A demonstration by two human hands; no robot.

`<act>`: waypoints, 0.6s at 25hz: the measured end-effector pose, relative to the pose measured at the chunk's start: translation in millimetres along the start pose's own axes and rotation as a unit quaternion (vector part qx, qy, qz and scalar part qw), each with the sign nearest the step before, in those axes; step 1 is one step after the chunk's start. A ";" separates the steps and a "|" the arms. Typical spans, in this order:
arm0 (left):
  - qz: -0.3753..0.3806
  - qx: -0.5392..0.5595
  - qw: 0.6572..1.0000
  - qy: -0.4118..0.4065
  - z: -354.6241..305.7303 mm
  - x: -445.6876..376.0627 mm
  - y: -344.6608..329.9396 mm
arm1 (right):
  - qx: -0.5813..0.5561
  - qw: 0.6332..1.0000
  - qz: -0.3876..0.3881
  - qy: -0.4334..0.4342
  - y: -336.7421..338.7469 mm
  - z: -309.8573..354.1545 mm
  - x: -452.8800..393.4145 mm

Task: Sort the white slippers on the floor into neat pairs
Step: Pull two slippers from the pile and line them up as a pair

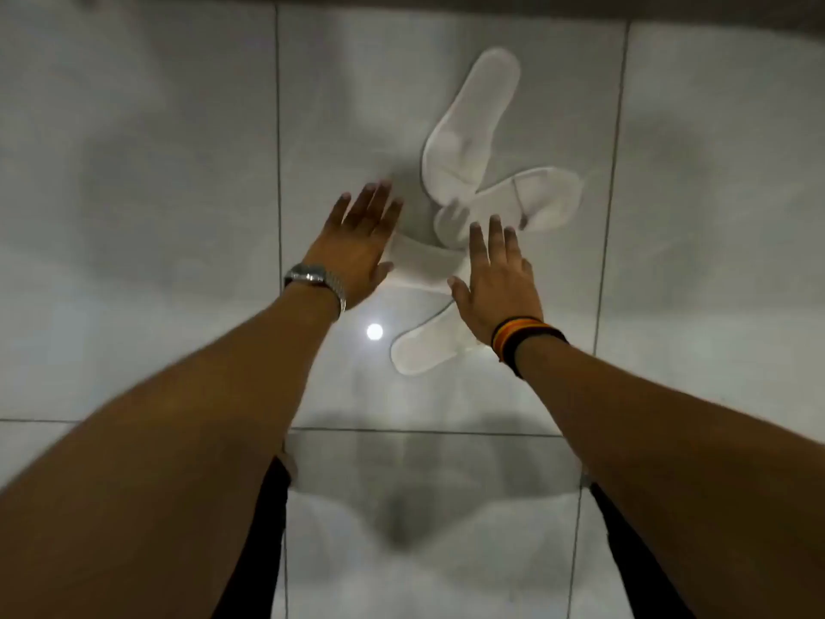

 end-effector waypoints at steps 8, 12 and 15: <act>0.107 0.017 0.991 -0.078 -53.7 -141.3 -92.1 | -0.038 0.998 0.027 -0.037 -132.3 -39.5 -56.0; 0.109 -0.010 0.990 -0.086 -56.0 -149.3 -109.0 | 0.043 0.998 0.029 0.019 -115.0 -86.4 -59.3; 0.112 -0.021 0.991 -0.073 -32.3 -123.3 -105.3 | 0.038 0.996 0.033 -0.072 -93.0 -127.7 -56.3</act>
Point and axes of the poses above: each hand's wrist, its own x-axis away from the middle knuckle, its own y-axis out of the back of the hand, z = x × y, the point moved 7 cm from there along -x, towards the middle knuckle, and after that the axes turned 12 degrees about y, right-handed, at the moved point
